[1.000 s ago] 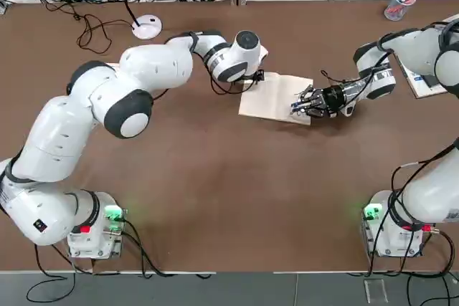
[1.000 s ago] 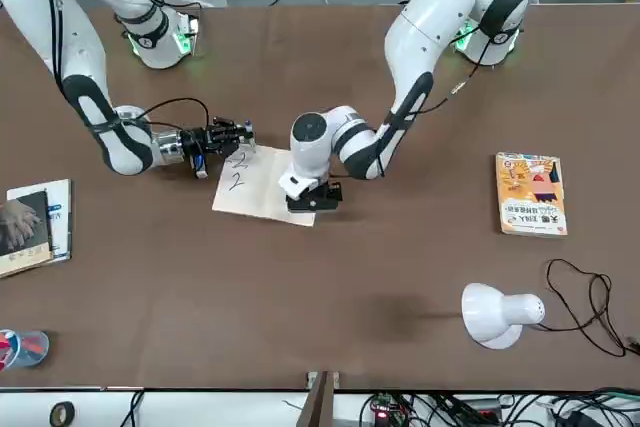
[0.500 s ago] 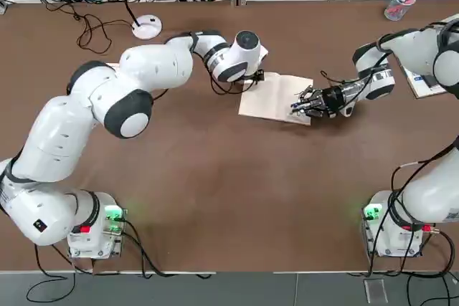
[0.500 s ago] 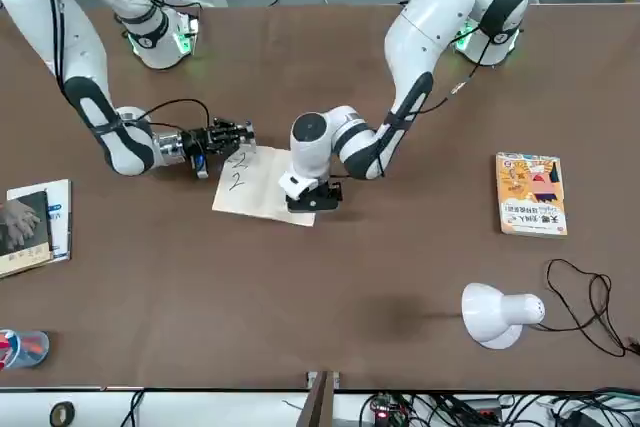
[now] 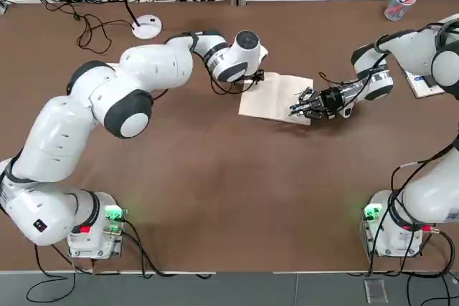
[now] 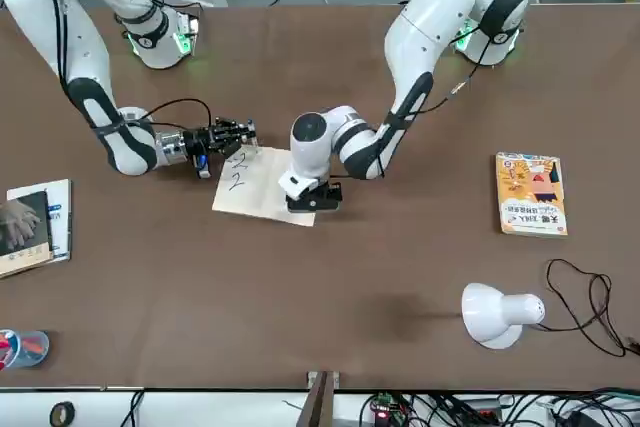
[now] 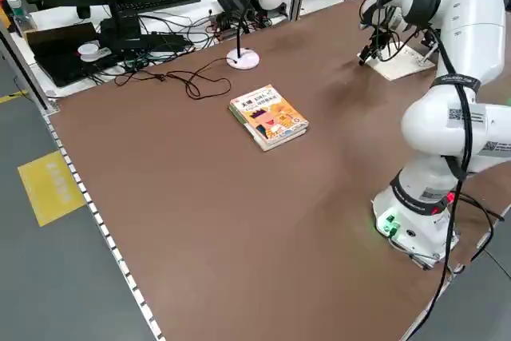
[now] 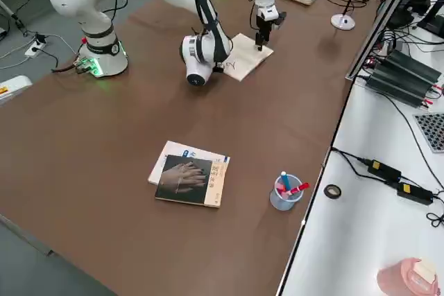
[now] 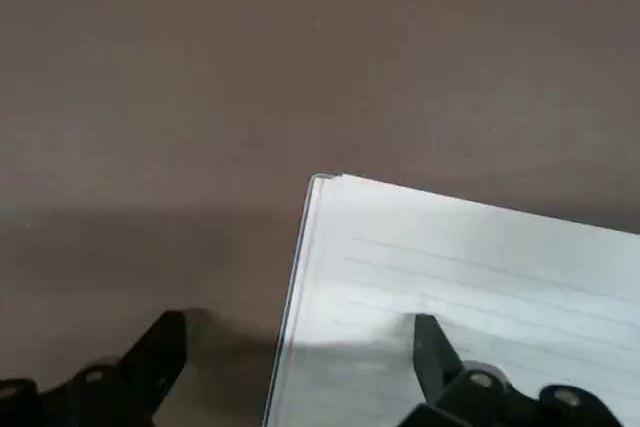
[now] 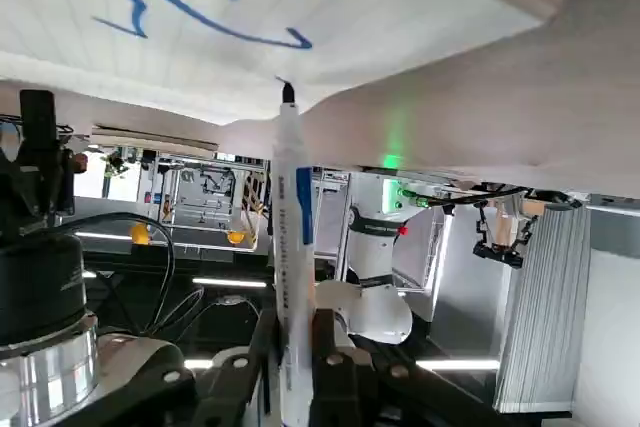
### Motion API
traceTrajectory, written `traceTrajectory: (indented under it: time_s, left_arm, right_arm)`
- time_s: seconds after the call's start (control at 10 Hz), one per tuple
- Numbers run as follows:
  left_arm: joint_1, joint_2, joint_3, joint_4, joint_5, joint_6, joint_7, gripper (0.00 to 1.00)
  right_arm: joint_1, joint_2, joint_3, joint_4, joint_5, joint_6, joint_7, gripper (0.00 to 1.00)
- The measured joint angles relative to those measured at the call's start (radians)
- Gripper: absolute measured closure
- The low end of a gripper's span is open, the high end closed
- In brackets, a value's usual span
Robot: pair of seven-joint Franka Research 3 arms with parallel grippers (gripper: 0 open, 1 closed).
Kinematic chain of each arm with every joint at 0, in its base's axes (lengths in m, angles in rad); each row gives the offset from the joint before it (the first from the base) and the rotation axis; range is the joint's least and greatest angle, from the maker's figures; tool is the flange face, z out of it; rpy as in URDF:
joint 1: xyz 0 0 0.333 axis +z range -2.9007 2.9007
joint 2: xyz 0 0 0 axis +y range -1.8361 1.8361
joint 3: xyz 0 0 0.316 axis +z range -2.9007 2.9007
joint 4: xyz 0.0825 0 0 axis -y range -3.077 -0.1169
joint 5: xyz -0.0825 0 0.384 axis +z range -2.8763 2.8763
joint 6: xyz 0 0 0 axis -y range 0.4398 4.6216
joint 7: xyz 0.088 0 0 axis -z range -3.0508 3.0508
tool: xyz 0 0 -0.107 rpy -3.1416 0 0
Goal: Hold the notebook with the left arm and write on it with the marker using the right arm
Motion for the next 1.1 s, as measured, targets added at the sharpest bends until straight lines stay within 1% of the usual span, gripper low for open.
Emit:
traceTrajectory:
  time_s: [0.5, 1.1]
  left_arm:
    - [0.0, 0.0, 0.0, 0.0, 0.0, 0.0, 0.0, 0.0]
    - [0.0, 0.0, 0.0, 0.0, 0.0, 0.0, 0.0, 0.0]
  right_arm:
    - [0.024, 0.002, 0.0, 0.0, 0.0, 0.0, -0.003, 0.83]
    - [0.028, 0.002, 0.001, 0.002, 0.0, 0.01, -0.011, 0.83]
